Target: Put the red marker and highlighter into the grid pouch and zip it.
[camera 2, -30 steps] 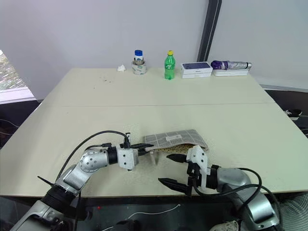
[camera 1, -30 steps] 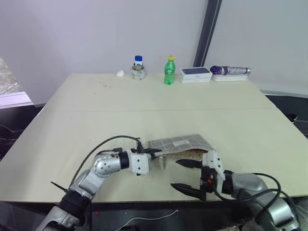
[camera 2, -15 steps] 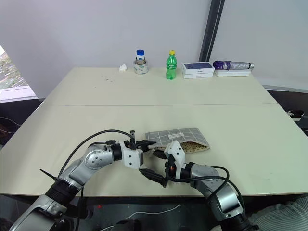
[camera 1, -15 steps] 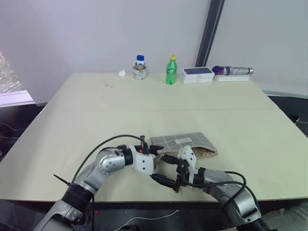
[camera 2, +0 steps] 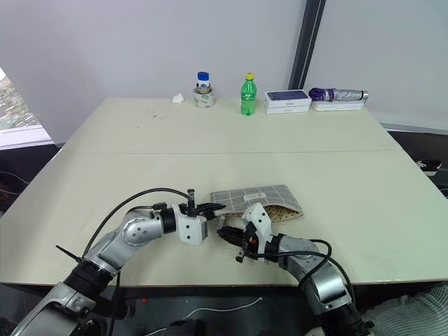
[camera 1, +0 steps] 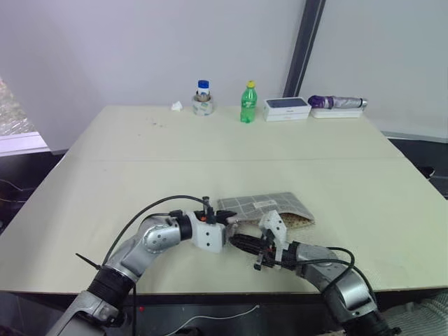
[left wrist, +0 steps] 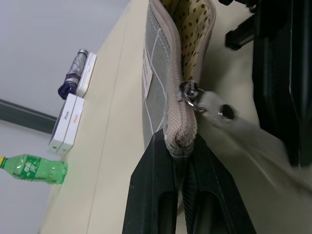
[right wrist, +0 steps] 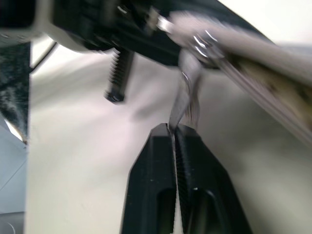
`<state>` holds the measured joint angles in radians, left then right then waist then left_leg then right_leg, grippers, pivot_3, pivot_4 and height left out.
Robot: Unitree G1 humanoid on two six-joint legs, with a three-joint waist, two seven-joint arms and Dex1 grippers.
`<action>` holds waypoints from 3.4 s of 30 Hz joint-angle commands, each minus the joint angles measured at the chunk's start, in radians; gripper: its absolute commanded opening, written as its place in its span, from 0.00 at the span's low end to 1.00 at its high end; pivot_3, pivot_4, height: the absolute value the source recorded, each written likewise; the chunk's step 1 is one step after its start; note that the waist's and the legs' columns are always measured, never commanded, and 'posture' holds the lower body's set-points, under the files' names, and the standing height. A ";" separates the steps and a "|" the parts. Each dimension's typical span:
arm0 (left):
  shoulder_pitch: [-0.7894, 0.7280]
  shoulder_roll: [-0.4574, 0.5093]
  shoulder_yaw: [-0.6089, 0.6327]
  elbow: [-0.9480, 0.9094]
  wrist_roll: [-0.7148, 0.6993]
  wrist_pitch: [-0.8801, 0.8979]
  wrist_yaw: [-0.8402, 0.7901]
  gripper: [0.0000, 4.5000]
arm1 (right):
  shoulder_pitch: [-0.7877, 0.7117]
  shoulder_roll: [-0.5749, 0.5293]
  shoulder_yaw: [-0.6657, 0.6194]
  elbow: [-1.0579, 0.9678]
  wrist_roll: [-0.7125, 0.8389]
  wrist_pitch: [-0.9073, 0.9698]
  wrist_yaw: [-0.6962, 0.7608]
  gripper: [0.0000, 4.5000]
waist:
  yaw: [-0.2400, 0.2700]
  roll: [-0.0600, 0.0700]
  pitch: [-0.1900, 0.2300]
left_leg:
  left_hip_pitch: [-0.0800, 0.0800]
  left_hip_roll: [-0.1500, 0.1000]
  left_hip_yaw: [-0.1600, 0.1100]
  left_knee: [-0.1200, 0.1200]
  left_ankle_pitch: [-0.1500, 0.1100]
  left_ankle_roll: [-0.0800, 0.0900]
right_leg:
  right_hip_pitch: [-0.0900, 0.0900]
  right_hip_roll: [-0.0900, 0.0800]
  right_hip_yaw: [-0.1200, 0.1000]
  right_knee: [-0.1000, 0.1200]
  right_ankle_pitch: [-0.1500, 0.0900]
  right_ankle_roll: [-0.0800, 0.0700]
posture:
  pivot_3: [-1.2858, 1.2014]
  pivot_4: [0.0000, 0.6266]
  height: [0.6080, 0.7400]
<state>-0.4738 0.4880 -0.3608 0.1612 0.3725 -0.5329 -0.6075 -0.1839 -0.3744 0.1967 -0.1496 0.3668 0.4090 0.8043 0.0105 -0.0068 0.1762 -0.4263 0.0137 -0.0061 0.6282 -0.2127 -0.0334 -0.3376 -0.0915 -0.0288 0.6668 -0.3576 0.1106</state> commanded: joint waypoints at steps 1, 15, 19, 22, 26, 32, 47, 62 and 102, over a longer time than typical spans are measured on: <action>-0.008 0.004 0.018 -0.032 -0.012 -0.004 0.012 0.00 | -0.023 0.034 -0.040 -0.009 0.023 -0.033 -0.017 0.01 | 0.000 0.000 0.000 | 0.000 0.000 0.000 0.000 0.000 0.000 | 0.000 0.000 0.000 0.000 0.000 0.000 | 0.52 0.24 1.00; 0.005 0.055 0.087 0.001 -0.069 -0.012 0.028 0.00 | 0.033 -0.100 -0.138 -0.060 0.068 -0.007 0.046 0.01 | -0.002 0.000 0.000 | 0.000 0.000 0.000 0.000 0.000 0.000 | 0.000 0.000 0.000 0.000 0.000 0.000 | 0.52 0.24 1.00; 0.015 0.088 0.096 0.031 -0.089 -0.048 0.022 0.00 | 0.030 -0.178 -0.198 0.000 0.049 -0.041 0.078 0.01 | 0.000 0.000 0.000 | 0.000 0.001 0.000 0.000 0.000 0.000 | 0.000 0.000 0.000 0.000 0.000 0.000 | 0.52 0.24 1.00; 0.023 0.099 0.097 0.041 -0.092 -0.066 0.023 0.00 | 0.017 -0.202 -0.229 0.035 0.054 -0.044 0.084 0.01 | 0.002 0.000 0.000 | 0.000 0.001 0.000 0.000 0.000 0.000 | 0.000 0.000 0.000 0.000 0.000 0.000 | 0.52 0.24 1.00; 0.026 0.095 0.096 0.034 -0.096 -0.061 0.020 0.00 | 0.029 -0.202 -0.214 0.037 0.034 -0.069 0.098 0.01 | 0.001 0.000 0.000 | 0.000 0.001 0.000 0.000 0.000 0.000 | 0.000 0.000 0.000 0.000 0.000 0.000 | 0.52 0.24 1.00; 0.024 0.074 0.083 0.020 -0.087 -0.049 0.021 0.00 | 0.073 -0.166 -0.166 -0.066 0.119 0.032 0.126 0.19 | 0.002 0.000 0.000 | 0.000 0.001 0.000 0.000 0.000 0.000 | 0.001 0.000 0.000 0.000 0.000 0.000 | 0.52 0.24 1.00; 0.001 0.079 0.091 -0.022 -0.089 -0.022 -0.001 0.00 | -0.057 0.103 -0.013 0.012 0.030 0.031 -0.052 0.64 | 0.000 0.000 0.000 | 0.000 0.000 0.000 0.000 0.000 0.000 | 0.000 0.000 0.000 0.000 0.000 0.000 | 0.52 0.24 1.00; 0.036 0.112 0.113 -0.014 -0.086 -0.031 0.015 0.00 | -0.052 0.004 -0.098 0.067 0.007 -0.011 0.001 0.01 | 0.002 0.000 0.000 | 0.000 0.000 0.000 0.000 0.000 0.000 | -0.001 0.000 0.000 0.000 0.000 0.000 | 0.52 0.24 1.00; 0.564 0.222 0.837 -0.226 -0.908 0.687 -0.055 0.99 | -0.133 -0.394 -0.423 0.465 0.029 -0.323 0.290 1.00 | -0.005 0.001 0.001 | 0.001 0.002 0.001 0.000 -0.001 0.001 | 0.001 -0.003 0.001 -0.001 0.000 0.000 | 0.52 0.24 1.00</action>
<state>0.0759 0.7000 0.4398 -0.0561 -0.5346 0.1818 -0.6400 -0.2941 -0.7453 -0.1900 0.2901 0.3957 0.1220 1.0751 0.0059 -0.0061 0.1767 -0.4256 0.0157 -0.0046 0.6277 -0.2138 -0.0318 -0.3369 -0.0945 -0.0277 0.6656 -0.3577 0.1104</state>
